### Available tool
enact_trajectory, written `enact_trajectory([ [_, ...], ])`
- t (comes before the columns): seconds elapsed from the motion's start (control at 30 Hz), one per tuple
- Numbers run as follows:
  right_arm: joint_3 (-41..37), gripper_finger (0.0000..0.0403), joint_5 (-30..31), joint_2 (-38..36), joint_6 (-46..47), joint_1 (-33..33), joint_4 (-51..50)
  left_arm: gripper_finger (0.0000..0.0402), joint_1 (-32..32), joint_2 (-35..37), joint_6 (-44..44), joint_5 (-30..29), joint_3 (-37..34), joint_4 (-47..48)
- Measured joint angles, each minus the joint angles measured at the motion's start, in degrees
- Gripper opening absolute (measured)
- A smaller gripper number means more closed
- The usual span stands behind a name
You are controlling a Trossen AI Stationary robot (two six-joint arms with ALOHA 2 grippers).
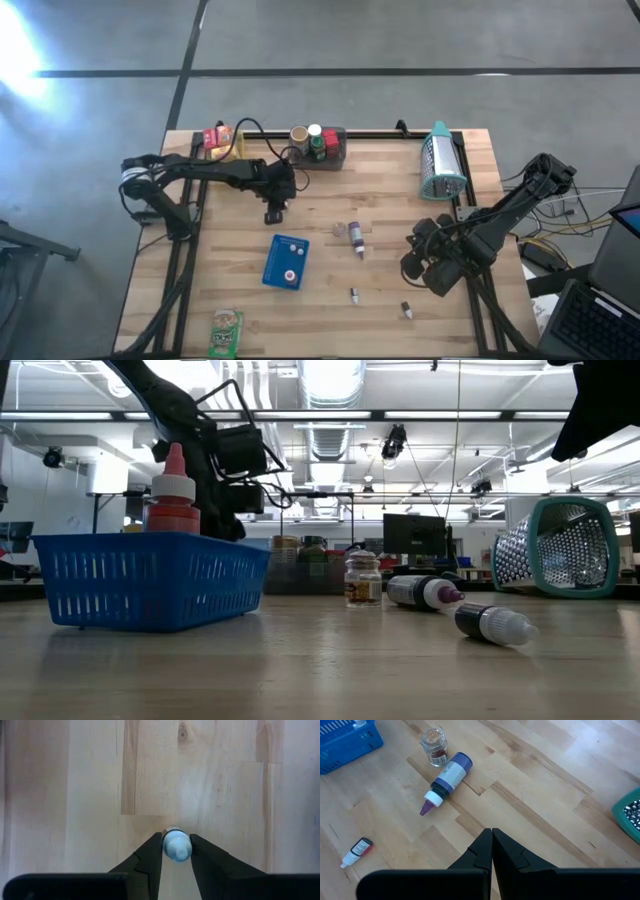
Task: Pick & Place Kitchen Items
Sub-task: Put the green food coloring bottle into the blue bin
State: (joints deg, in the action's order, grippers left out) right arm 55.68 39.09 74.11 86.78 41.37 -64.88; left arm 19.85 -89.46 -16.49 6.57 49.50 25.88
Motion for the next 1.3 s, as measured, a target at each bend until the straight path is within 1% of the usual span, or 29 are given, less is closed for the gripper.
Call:
enact_trajectory([
  [0.1,0.00,0.0008,0.00,0.00,-0.12,0.02,-0.02,0.0101,-0.15,1.62,-0.02,0.13,1.02,3.00],
  [0.23,0.00,0.0008,0.02,0.00,-0.44,0.00,-0.16,0.0101,-0.31,5.81,0.04,0.93,4.05,10.03],
  [0.3,0.00,0.0008,0.04,0.00,-0.44,0.01,-0.46,0.0101,-0.70,8.53,0.69,3.16,5.49,12.43],
  [0.43,0.00,0.0008,0.11,0.00,-0.44,0.00,-0.55,0.0101,-2.84,14.23,2.03,11.15,7.81,15.81],
  [0.5,0.00,0.0008,0.11,0.00,-0.38,0.00,-0.61,0.0101,-5.06,16.94,2.36,12.47,8.51,16.76],
  [0.57,-0.03,0.0008,0.11,0.00,0.00,0.00,-0.66,0.0101,-8.00,19.47,2.29,12.35,8.90,16.98],
  [0.67,-0.35,0.0008,0.11,0.01,0.08,-0.02,-0.72,0.0101,-13.82,21.85,2.19,10.02,9.13,17.10],
  [0.73,-0.57,0.0008,0.11,0.02,0.51,-0.02,-0.63,0.0101,-18.46,22.38,2.15,6.28,9.17,17.10],
  [0.83,-0.99,0.0008,0.11,0.02,1.42,-0.02,-0.66,0.0101,-25.21,21.61,1.90,-1.51,9.17,17.09],
  [0.93,-1.29,0.0008,0.11,0.02,1.77,-0.02,-0.55,0.0101,-30.15,19.77,1.66,-5.55,9.17,16.44],
  [1.07,-1.29,0.0008,0.11,0.02,1.77,-0.02,-0.30,0.0101,-32.34,17.06,1.79,-8.66,9.15,15.21],
  [1.3,-1.31,0.0008,0.04,0.02,1.77,-0.02,0.15,0.0100,-32.06,13.96,1.34,-8.79,7.95,13.99],
])
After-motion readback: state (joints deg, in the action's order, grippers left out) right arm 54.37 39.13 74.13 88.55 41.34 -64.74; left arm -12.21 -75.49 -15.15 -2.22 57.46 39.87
